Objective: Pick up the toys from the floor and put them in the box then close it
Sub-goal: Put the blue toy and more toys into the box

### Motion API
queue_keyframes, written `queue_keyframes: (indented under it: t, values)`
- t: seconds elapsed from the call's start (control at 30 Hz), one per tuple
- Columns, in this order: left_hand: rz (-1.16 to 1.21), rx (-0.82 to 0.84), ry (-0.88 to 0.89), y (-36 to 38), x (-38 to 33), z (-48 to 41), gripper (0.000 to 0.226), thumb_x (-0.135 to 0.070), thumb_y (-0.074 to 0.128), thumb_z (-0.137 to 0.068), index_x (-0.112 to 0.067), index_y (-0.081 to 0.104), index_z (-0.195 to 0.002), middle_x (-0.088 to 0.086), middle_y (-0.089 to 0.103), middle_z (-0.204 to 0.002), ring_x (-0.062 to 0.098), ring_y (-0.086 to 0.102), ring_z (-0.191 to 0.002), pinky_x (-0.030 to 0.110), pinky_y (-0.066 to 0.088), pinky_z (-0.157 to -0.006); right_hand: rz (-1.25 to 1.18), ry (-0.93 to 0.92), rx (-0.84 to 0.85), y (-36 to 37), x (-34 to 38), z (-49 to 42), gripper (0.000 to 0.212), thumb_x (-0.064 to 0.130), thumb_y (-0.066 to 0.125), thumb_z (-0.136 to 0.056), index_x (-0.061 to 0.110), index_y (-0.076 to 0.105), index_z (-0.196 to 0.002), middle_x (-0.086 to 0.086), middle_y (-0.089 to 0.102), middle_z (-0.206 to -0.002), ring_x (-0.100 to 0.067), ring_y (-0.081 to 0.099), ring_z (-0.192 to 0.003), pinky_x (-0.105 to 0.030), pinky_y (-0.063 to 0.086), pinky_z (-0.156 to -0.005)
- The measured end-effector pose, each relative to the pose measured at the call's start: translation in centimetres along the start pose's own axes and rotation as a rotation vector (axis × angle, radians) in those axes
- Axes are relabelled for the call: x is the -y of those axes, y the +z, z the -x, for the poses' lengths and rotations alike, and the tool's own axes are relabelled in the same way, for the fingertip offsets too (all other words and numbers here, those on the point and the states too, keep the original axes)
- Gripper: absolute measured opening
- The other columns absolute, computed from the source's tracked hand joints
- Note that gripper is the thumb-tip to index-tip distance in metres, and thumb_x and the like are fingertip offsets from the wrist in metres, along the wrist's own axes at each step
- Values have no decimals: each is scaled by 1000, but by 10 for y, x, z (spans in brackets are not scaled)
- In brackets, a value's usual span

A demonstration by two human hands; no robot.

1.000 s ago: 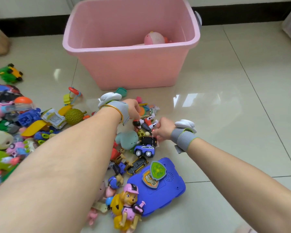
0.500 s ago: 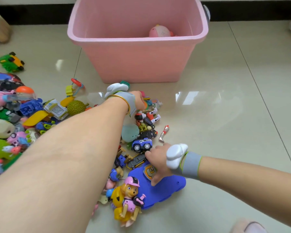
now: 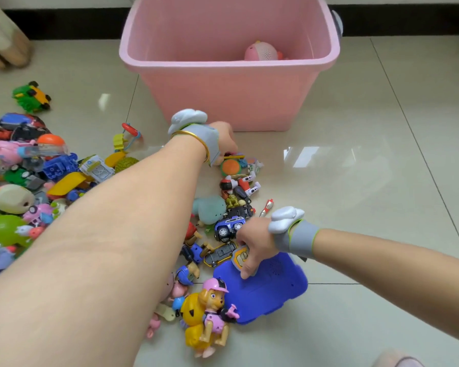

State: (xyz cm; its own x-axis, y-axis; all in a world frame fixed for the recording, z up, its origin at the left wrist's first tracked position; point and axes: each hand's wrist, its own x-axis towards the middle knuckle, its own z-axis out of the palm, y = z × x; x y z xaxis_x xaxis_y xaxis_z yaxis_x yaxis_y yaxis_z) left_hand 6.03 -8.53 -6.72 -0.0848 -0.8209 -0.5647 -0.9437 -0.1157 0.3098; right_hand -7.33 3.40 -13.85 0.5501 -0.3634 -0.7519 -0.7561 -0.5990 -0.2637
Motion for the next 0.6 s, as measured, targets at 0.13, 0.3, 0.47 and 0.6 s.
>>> queue_keyframes:
  t: [0.13, 0.3, 0.47, 0.6]
  values:
    - [99, -151, 123, -38, -14, 4, 27, -16, 47, -95, -6, 62, -116, 8, 66, -90, 21, 62, -78, 35, 55, -88, 59, -7, -52, -56, -4, 9, 53, 63, 74, -63, 14, 59, -73, 0, 53, -65, -22, 51, -62, -29, 40, -55]
    - [142, -248, 180, -74, -13, 12, 23, -14, 48, -93, -6, 66, -104, 8, 69, -91, 19, 64, -76, 33, 56, -83, 50, -26, -321, -137, -3, 33, 47, 56, 73, -68, 12, 59, -71, 1, 46, -56, -20, 44, -58, -28, 35, -52]
    - [132, -467, 159, -109, 6, 27, 25, -13, 51, -91, -11, 69, -108, 10, 70, -109, 25, 64, -97, 27, 48, -82, -82, 24, -550, -197, -12, 53, 47, 52, 75, -69, 17, 47, -56, 4, 44, -55, -12, 41, -51, -28, 33, -49]
    - [204, -627, 110, -133, 36, 32, 30, -8, 49, -90, -17, 71, -109, 4, 68, -117, 23, 61, -113, 25, 44, -92, -210, 110, -731, -238, -25, 74, 41, 49, 74, -71, 15, 55, -60, 6, 47, -56, -12, 44, -54, -26, 34, -52]
